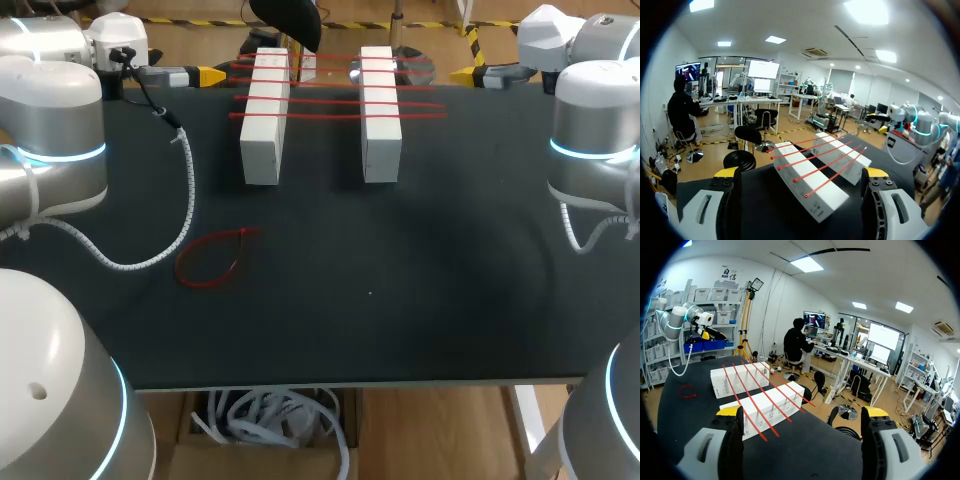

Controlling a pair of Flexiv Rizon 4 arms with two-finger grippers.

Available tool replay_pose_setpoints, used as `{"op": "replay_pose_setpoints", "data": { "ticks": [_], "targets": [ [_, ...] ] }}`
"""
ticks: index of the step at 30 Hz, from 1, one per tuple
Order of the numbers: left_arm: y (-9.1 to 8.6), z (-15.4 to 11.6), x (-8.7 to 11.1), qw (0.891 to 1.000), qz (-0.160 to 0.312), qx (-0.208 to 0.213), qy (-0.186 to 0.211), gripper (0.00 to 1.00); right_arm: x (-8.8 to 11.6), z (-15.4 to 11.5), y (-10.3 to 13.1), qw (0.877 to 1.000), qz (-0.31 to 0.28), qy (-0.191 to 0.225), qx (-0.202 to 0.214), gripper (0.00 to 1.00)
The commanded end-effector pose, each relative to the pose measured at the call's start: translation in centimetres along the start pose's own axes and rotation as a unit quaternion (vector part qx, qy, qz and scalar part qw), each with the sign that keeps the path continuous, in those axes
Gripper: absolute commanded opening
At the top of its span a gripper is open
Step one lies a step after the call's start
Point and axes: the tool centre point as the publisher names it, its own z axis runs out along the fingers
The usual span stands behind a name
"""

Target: Grab the tape and strap the tape.

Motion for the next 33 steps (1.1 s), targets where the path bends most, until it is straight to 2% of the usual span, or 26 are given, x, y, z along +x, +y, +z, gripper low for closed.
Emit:
{"op": "replay_pose_setpoints", "data": {
  "ticks": [1,16,17,21,27,33],
  "targets": [
    [0.1,0.0,0.0,1.0,0.0,0.002,0.0,1.0,-0.1,-0.1,0.0,1.0,0.0,0.001,0.001,1.0],
    [0.2,-0.2,-0.1,1.0,0.003,0.003,0.002,1.0,-0.1,-0.1,0.0,1.0,0.0,0.001,0.001,1.0],
    [0.3,-0.4,-0.1,1.0,0.003,0.015,0.004,1.0,-0.1,-0.1,0.0,1.0,0.0,0.001,0.001,1.0],
    [0.6,-1.2,0.4,0.999,0.031,0.02,0.014,1.0,-0.1,-0.1,0.0,1.0,0.0,0.001,0.001,1.0],
    [1.5,-2.2,1.5,0.994,0.077,0.04,0.07,1.0,-0.1,-0.1,0.0,1.0,0.0,0.001,0.001,1.0],
    [2.4,-3.3,2.6,0.977,0.153,0.053,0.142,1.0,-0.1,-0.1,0.0,1.0,0.0,0.001,0.001,1.0]
  ]
}}
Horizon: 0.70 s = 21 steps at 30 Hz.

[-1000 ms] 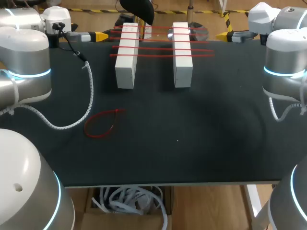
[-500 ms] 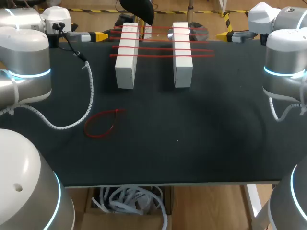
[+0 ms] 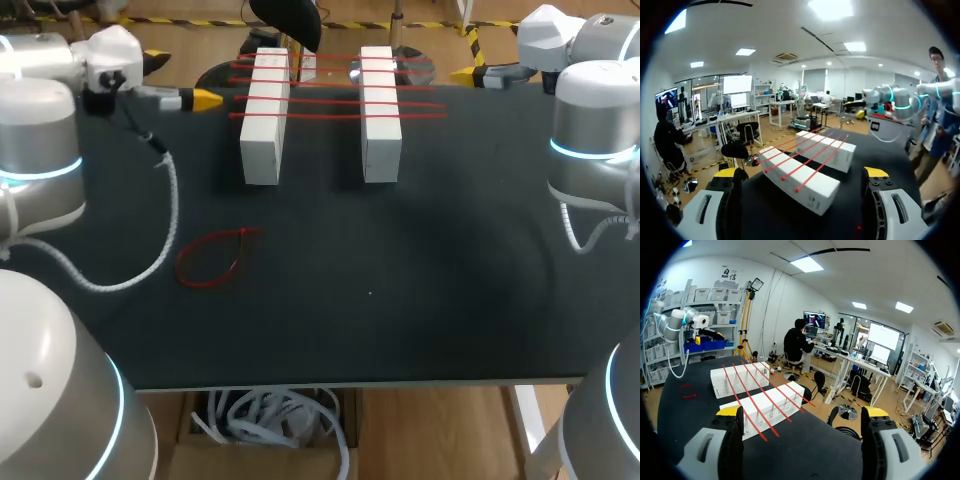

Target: Grab the tape and strap the tape.

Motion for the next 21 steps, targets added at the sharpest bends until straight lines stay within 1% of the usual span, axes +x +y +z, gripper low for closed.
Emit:
{"op": "replay_pose_setpoints", "data": {
  "ticks": [1,2,5,7,8,9,21],
  "targets": [
    [0.77,-1.69,0.34,0.997,0.036,0.029,0.056,1.0,-0.05,-0.05,0.02,1.0,0.0,0.001,0.001,1.0],
    [0.8,-1.78,0.53,0.996,0.049,0.031,0.066,1.0,-0.05,-0.05,0.02,1.0,0.0,0.001,0.001,1.0],
    [0.82,-1.95,0.76,0.994,0.067,0.033,0.086,1.0,-0.05,-0.05,0.02,1.0,0.0,0.001,0.001,1.0],
    [0.77,-1.92,1.0,0.992,0.078,0.032,0.093,1.0,-0.05,-0.05,0.02,1.0,0.0,0.001,0.001,1.0],
    [0.76,-1.86,1.1,0.992,0.083,0.028,0.09,1.0,-0.05,-0.05,0.02,1.0,0.0,0.001,0.001,1.0],
    [0.94,-1.74,1.12,0.993,0.076,0.016,0.085,1.0,-0.05,-0.05,0.02,1.0,0.0,0.001,0.001,1.0],
    [0.94,-1.74,1.12,0.993,0.076,0.016,0.085,1.0,-0.05,-0.05,0.02,1.0,0.0,0.001,0.001,1.0]
  ]
}}
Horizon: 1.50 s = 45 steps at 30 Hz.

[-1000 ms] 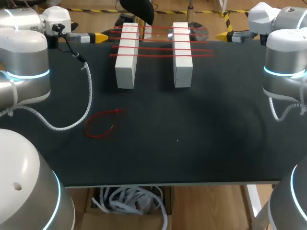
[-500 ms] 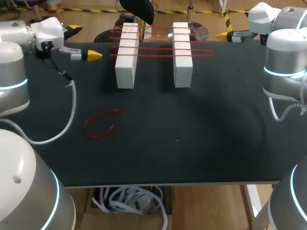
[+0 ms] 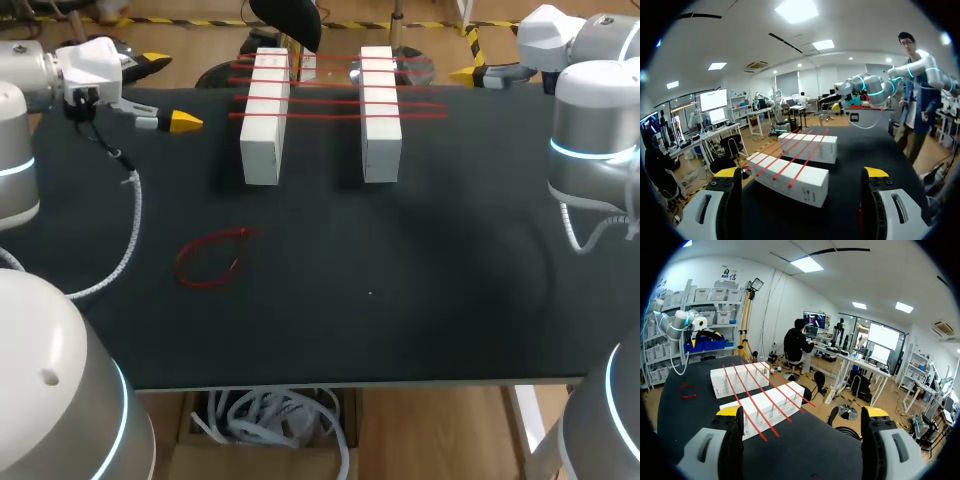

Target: Grab the tape and strap the tape.

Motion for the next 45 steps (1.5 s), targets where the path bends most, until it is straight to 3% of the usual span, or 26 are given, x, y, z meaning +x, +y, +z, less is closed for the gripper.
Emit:
{"op": "replay_pose_setpoints", "data": {
  "ticks": [1,5,9,20,34,36,38,40,42,45],
  "targets": [
    [-0.3,0.0,-0.1,1.0,0.022,0.005,0.013,1.0,0.0,0.0,0.0,1.0,0.0,0.001,0.001,1.0],
    [-1.3,0.3,-0.2,0.997,0.068,0.017,0.039,1.0,0.0,0.0,0.0,1.0,0.0,0.001,0.001,1.0],
    [-1.6,0.7,-0.1,0.995,0.084,0.025,0.056,1.0,0.0,0.0,0.0,1.0,0.0,0.001,0.001,1.0],
    [-0.1,2.6,0.9,0.982,0.101,0.069,0.141,1.0,0.0,0.0,0.0,1.0,0.0,0.001,0.001,1.0],
    [1.9,4.5,1.5,0.971,0.103,0.1,0.189,1.0,0.0,0.0,0.0,1.0,0.0,0.001,0.001,1.0],
    [2.1,4.6,1.5,0.971,0.099,0.101,0.193,0.77,0.0,0.0,0.0,1.0,0.0,0.001,0.001,1.0],
    [2.5,4.8,1.4,0.971,0.096,0.103,0.194,0.61,0.0,0.0,0.0,1.0,0.0,0.001,0.001,1.0],
    [2.8,5.0,1.4,0.971,0.092,0.103,0.197,0.61,0.0,0.0,0.0,1.0,0.0,0.001,0.001,1.0],
    [3.0,5.2,1.3,0.97,0.089,0.105,0.199,0.51,0.0,0.0,0.0,1.0,0.0,0.001,0.001,1.0],
    [3.4,5.6,1.3,0.97,0.084,0.105,0.204,0.47,0.0,0.0,0.0,1.0,0.0,0.001,0.001,1.0]
  ]
}}
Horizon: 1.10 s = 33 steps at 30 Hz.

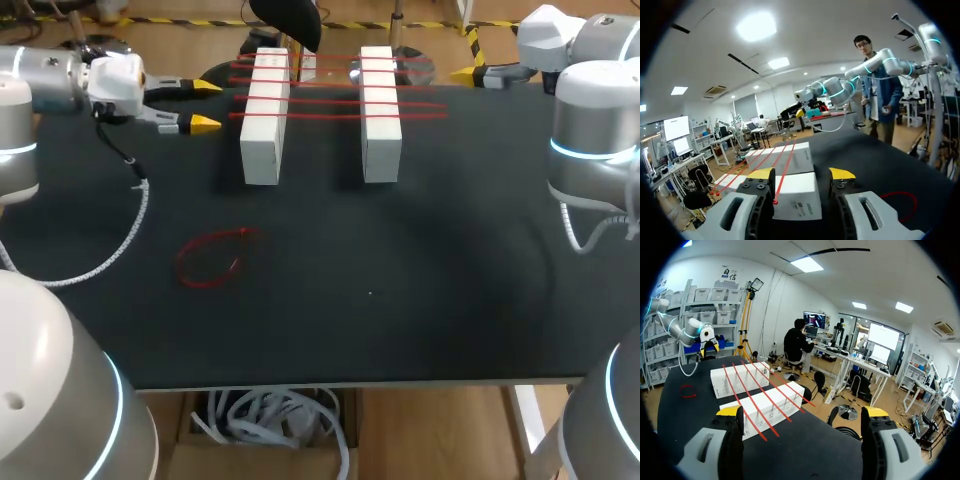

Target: Grab the tape and strap the tape.

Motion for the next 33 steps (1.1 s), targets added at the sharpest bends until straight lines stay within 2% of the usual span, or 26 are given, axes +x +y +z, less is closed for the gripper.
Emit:
{"op": "replay_pose_setpoints", "data": {
  "ticks": [1,5,10,16,20,28,31,33],
  "targets": [
    [1.0,0.3,-0.7,1.0,-0.006,0.01,0.024,0.47,0.0,0.0,0.0,1.0,0.0,0.001,0.001,1.0],
    [1.6,0.7,-0.8,0.999,-0.016,0.013,0.03,0.5,0.0,0.0,0.0,1.0,0.0,0.001,0.001,1.0],
    [2.1,1.2,-0.8,0.999,-0.027,0.015,0.034,0.48,0.0,0.0,0.0,1.0,0.0,0.001,0.001,1.0],
    [2.9,1.7,-1.4,0.999,-0.03,0.019,0.033,0.41,0.0,0.0,0.0,1.0,0.0,0.001,0.001,1.0],
    [3.4,2.0,-1.8,0.999,-0.032,0.022,0.035,0.45,0.0,0.0,0.0,1.0,0.0,0.001,0.001,1.0],
    [4.3,2.0,-2.8,0.999,-0.032,0.025,0.036,0.45,0.0,0.0,0.0,1.0,0.0,0.001,0.001,1.0],
    [4.6,1.9,-3.1,0.999,-0.032,0.025,0.037,0.44,0.0,0.0,0.0,1.0,0.0,0.001,0.001,1.0],
    [4.8,2.0,-3.3,0.998,-0.032,0.024,0.038,0.39,0.0,0.0,0.0,1.0,0.0,0.001,0.001,1.0]
  ]
}}
